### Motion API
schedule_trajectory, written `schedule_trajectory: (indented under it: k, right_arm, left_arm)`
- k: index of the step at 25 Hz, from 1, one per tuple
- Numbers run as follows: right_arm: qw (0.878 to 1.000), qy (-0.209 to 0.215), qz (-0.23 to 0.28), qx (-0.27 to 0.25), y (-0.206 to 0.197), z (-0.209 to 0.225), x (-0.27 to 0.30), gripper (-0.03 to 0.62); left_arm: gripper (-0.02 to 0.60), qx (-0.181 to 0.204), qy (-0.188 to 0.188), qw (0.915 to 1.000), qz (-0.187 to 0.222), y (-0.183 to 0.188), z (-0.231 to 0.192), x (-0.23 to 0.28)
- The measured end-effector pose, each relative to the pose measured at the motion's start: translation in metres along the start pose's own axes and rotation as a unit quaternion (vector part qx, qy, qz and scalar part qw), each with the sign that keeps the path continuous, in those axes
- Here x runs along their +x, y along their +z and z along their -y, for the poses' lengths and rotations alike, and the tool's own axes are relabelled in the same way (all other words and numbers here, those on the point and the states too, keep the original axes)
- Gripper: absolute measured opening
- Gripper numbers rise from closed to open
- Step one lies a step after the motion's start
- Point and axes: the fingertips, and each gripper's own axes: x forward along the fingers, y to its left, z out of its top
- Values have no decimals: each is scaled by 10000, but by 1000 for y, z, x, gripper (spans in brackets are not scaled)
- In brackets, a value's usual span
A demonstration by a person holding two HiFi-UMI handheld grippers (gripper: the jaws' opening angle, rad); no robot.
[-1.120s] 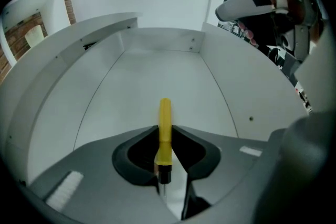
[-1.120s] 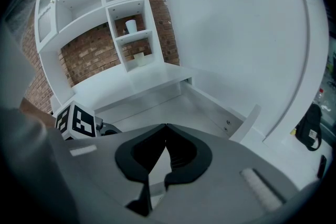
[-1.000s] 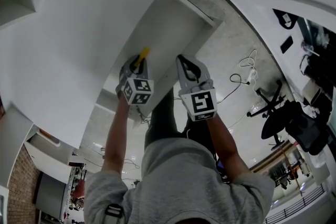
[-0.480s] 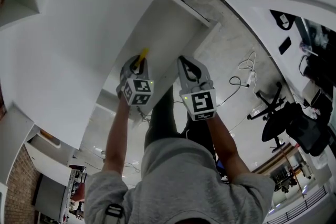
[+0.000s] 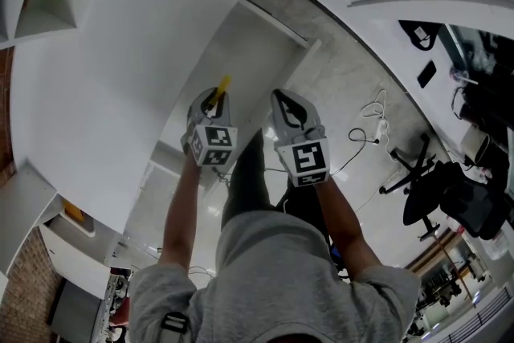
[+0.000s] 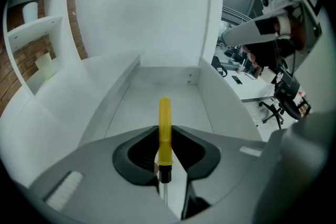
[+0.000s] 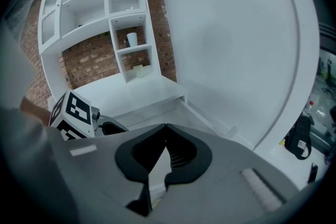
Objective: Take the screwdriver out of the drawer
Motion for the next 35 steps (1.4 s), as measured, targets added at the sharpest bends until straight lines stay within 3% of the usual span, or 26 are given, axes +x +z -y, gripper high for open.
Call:
schedule_trajectory:
  k: [14, 24, 28, 32, 35]
  right_arm:
    - [9980, -184, 590, -151, 56, -9, -60, 3]
    - [9947, -250, 951, -307, 88, -14, -98, 3]
    - [9925, -223, 1109, -457, 107, -15, -113, 3]
    - [9886, -196, 1369, -602, 129, -27, -133, 3]
    - [9852, -176, 1554, -698, 141, -35, -147, 3]
  left_arm:
    - [81, -141, 283, 9938, 1069, 100, 0, -82]
    - [81, -454, 594, 9750, 2093, 162, -2, -167]
    - [81, -56, 1006, 9705, 2189, 181, -3, -196]
    - [81, -227, 989, 9601, 2607, 194, 2, -225]
    - [81, -65, 1109, 9589, 2611, 196, 3, -244]
